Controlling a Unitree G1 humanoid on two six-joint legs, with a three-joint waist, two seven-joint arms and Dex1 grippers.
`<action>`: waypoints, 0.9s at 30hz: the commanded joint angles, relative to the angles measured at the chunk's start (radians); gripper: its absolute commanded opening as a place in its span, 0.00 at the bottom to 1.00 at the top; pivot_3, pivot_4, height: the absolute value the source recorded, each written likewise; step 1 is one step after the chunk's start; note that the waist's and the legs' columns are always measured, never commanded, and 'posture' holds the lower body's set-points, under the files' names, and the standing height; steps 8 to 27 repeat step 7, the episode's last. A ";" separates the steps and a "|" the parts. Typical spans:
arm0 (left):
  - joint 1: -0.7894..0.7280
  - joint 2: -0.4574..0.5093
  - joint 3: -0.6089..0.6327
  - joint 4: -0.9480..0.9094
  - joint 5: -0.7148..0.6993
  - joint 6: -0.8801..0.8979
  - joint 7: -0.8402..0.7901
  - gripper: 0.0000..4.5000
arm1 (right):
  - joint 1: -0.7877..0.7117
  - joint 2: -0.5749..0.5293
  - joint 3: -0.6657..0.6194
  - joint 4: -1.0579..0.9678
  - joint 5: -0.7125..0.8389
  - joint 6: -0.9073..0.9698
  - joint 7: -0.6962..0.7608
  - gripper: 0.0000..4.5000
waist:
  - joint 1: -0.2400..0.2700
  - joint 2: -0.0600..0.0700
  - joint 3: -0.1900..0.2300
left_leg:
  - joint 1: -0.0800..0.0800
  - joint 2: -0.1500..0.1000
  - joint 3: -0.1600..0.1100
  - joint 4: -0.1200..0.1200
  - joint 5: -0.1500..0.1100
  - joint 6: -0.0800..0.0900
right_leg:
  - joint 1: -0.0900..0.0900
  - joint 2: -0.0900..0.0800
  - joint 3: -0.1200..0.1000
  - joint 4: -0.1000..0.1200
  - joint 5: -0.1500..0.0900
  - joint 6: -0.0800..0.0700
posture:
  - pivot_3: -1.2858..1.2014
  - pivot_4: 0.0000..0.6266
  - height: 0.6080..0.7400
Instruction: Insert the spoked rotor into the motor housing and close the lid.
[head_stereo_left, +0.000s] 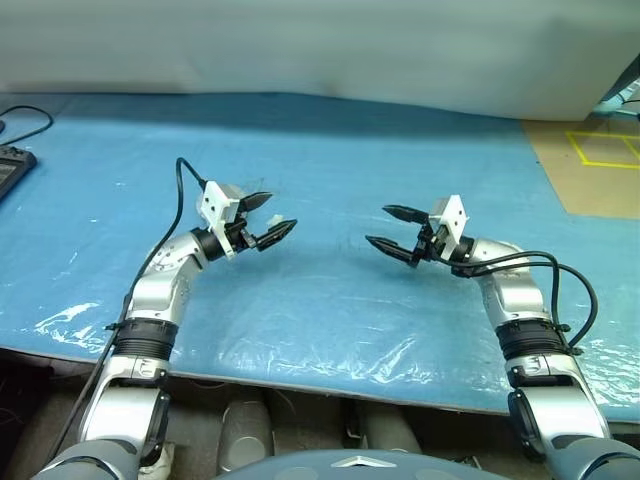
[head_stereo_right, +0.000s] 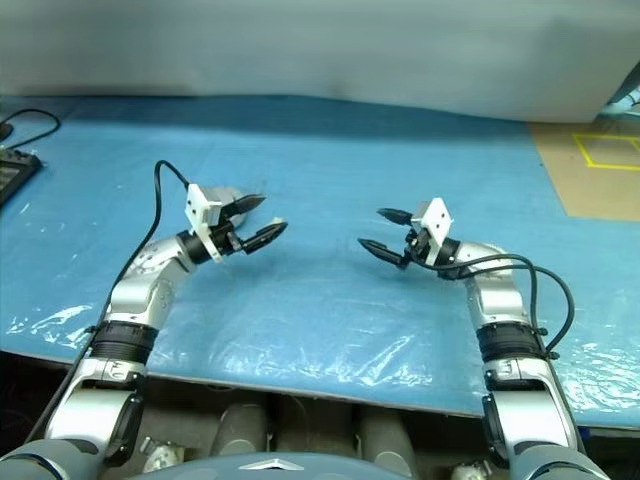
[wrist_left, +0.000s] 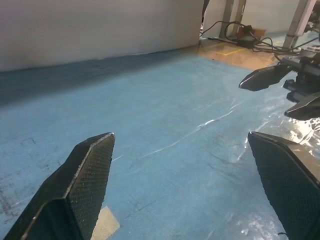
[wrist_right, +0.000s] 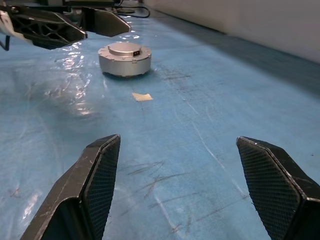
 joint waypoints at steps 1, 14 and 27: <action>-0.029 0.005 0.005 0.024 0.018 -0.054 -0.020 0.99 | 0.012 -0.020 0.007 -0.034 0.022 0.019 0.041 0.87 | 0.002 0.000 0.000 | 0.000 0.000 0.000 0.000 0.000 0.000 | 0.000 0.000 0.000 0.000 0.000 0.000 | 0.52 0.24 1.00; -0.042 0.001 0.004 0.055 0.038 -0.086 -0.025 0.99 | 0.011 -0.008 0.014 -0.003 -0.004 -0.009 0.027 0.87 | 0.003 0.000 0.000 | -0.001 0.000 0.000 0.000 0.000 0.000 | 0.000 0.000 0.000 0.000 0.000 0.000 | 0.52 0.24 1.00; -0.042 0.001 0.004 0.055 0.038 -0.086 -0.025 0.99 | 0.011 -0.008 0.014 -0.003 -0.004 -0.009 0.027 0.87 | 0.003 0.000 0.000 | -0.001 0.000 0.000 0.000 0.000 0.000 | 0.000 0.000 0.000 0.000 0.000 0.000 | 0.52 0.24 1.00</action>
